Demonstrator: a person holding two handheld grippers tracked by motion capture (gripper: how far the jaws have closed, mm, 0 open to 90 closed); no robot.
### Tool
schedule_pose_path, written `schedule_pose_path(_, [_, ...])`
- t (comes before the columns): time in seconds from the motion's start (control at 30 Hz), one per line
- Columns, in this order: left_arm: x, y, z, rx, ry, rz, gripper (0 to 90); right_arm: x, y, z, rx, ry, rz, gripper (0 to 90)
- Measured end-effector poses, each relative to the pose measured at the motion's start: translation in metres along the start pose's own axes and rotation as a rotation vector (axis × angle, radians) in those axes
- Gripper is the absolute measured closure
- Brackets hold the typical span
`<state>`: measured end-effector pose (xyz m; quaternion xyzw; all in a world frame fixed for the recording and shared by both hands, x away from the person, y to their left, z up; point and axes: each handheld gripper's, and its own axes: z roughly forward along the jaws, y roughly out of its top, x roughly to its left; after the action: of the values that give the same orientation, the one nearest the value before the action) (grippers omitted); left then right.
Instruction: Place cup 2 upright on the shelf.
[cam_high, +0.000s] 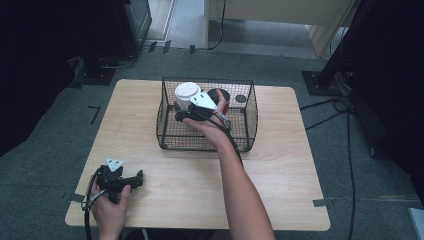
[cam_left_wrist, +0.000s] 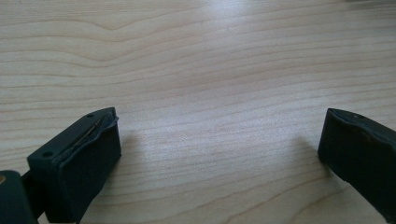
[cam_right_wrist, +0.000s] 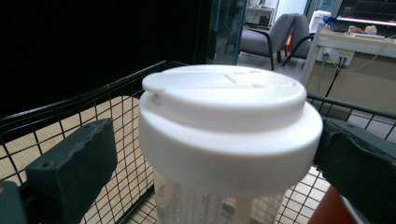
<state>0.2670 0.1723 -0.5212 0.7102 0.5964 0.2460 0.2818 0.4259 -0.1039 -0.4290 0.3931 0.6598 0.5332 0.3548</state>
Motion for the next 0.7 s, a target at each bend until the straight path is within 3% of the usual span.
schedule_pose_path(0.33, [0.000, 0.000, 0.000, 0.000, 0.000, 0.000, 0.0, -0.004, 0.005, -0.007, -0.024, 0.030, -0.006, 0.0])
schedule_pose_path(0.7, [0.000, 0.000, 0.000, 0.000, 0.000, 0.000, 0.0, -0.014, 0.019, -0.016, -0.062, 0.007, 0.027, 0.0])
